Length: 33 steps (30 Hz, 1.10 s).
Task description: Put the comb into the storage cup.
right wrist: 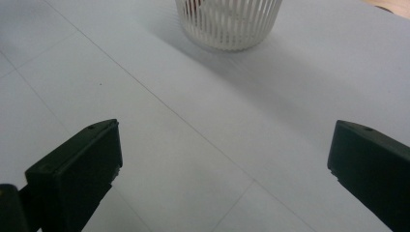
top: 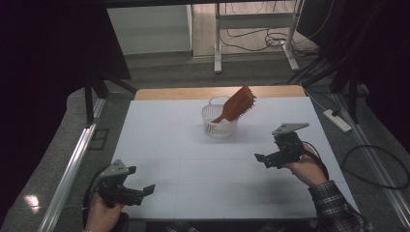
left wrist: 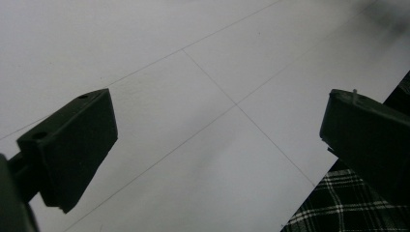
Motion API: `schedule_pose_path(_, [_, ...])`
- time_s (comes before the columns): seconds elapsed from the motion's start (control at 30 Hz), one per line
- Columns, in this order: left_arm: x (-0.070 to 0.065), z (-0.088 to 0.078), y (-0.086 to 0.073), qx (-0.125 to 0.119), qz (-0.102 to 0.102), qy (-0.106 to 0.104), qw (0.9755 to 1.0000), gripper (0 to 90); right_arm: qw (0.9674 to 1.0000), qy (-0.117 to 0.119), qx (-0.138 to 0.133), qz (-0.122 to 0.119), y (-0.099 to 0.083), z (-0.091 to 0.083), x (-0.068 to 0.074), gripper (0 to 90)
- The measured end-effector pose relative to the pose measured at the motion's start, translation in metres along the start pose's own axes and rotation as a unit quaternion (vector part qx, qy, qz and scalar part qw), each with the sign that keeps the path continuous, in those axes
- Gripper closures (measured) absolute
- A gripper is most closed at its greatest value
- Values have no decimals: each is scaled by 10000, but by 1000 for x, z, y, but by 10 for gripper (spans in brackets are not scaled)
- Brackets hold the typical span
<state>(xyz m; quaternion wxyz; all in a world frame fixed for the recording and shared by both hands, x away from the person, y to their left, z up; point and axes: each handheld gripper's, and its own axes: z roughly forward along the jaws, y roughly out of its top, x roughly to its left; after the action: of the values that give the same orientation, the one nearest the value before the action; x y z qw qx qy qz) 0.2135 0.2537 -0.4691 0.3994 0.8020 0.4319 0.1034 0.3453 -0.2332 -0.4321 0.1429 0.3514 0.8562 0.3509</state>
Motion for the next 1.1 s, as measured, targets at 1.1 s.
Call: schedule_pose_path(1.1, [0, 0, 0, -2, 1, -8, 10000, 8, 9997, -160, 176, 96, -36, -22, 2, 0])
